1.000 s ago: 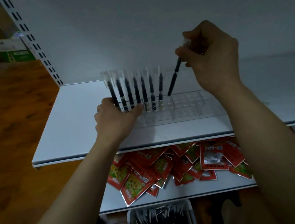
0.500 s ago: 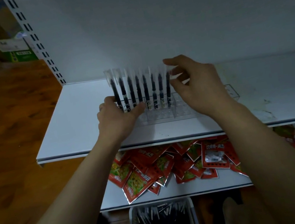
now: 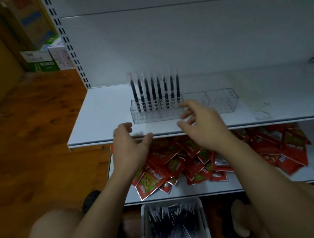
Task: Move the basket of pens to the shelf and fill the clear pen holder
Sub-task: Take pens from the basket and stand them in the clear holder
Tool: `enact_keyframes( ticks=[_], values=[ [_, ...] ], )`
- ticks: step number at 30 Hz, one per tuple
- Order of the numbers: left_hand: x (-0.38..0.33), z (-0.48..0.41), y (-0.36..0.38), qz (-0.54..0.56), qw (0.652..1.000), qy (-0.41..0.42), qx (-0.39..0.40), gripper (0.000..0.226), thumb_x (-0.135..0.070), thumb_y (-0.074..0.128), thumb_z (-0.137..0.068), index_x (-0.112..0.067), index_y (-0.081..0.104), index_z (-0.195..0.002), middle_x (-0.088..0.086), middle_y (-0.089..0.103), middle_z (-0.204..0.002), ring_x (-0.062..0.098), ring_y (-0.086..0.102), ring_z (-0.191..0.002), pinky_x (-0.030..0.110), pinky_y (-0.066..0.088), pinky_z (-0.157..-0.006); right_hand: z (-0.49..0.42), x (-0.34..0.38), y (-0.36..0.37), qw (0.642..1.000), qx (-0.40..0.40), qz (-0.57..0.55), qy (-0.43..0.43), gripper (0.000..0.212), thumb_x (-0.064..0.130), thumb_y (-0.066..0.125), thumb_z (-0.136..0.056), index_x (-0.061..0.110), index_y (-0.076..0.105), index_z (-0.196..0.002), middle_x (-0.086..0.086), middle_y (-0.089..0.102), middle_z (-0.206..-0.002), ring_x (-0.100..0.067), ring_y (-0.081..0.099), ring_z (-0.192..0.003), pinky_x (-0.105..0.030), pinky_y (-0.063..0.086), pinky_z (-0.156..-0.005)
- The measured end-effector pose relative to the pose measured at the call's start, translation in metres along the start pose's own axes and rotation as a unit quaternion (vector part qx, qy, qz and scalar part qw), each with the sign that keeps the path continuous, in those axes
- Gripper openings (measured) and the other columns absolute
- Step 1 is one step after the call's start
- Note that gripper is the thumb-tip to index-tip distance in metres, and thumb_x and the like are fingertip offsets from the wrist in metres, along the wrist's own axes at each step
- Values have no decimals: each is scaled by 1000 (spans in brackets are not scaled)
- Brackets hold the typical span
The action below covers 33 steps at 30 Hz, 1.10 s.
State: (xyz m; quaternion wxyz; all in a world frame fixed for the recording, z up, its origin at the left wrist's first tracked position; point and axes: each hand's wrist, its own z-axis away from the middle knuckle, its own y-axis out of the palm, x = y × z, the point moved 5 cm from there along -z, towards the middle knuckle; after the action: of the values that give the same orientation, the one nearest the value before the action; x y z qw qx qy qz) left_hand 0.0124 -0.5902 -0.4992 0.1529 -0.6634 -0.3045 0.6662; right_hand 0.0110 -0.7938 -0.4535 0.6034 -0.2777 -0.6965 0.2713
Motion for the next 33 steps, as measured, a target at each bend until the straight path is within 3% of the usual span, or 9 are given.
enact_keyframes(
  ticks=[3,6,13,18,22,26,29,33],
  values=[
    [8,16,16,-11,994,22,108,40,-37,71,-85,-19,56,-118,-7,64,-102,10,61,-93,26,51,-77,16,-10,26,997,63,37,33,20,28,64,-89,28,65,-109,9,66,-91,-12,63,-82,-35,55,-80],
    [31,30,31,-72,978,19,197,28,-36,69,-86,-20,62,-108,-9,63,-91,8,61,-86,23,49,-71,32,-31,57,989,119,65,56,13,27,65,-86,28,69,-99,7,68,-91,-15,64,-85,-36,55,-82],
    [93,55,62,-152,944,-35,292,28,-34,67,-88,-13,60,-104,5,65,-96,20,59,-86,27,43,-70,77,-96,135,956,241,47,161,14,24,64,-88,17,70,-98,-6,69,-97,-24,64,-86,-35,55,-78],
    [140,66,84,-225,899,-69,370,46,-43,68,-84,-18,57,-122,7,66,-113,22,62,-100,31,50,-85,117,-145,194,918,312,19,243,11,17,59,-91,14,68,-87,-11,68,-99,-28,64,-92,-41,54,-87],
    [175,60,95,-193,903,-131,360,42,-43,69,-84,-17,60,-116,5,65,-112,19,60,-92,27,46,-76,149,-178,236,874,387,43,291,24,12,53,-93,7,68,-111,-11,65,-118,-27,59,-111,-31,49,-93],
    [218,72,119,-131,907,-231,328,25,-33,68,-86,-12,66,-99,7,69,-97,19,62,-81,28,49,-71,154,-199,266,851,411,40,325,30,8,49,-91,-6,62,-115,-27,60,-122,-40,56,-113,-44,48,-95],
    [245,96,146,-98,887,-297,340,16,-25,68,-87,-9,69,-88,9,67,-79,21,62,-71,30,52,-68,153,-209,292,836,436,28,332,40,8,46,-95,5,51,-135,-18,51,-136,-35,54,-116,-42,48,-95],
    [263,110,171,-16,875,-353,331,11,-15,66,-89,-7,65,-81,6,59,-71,13,53,-61,20,39,-50,159,-231,326,824,430,9,368,54,9,42,-96,19,32,-149,-17,32,-151,-38,51,-119,-35,44,-75]
  ],
)
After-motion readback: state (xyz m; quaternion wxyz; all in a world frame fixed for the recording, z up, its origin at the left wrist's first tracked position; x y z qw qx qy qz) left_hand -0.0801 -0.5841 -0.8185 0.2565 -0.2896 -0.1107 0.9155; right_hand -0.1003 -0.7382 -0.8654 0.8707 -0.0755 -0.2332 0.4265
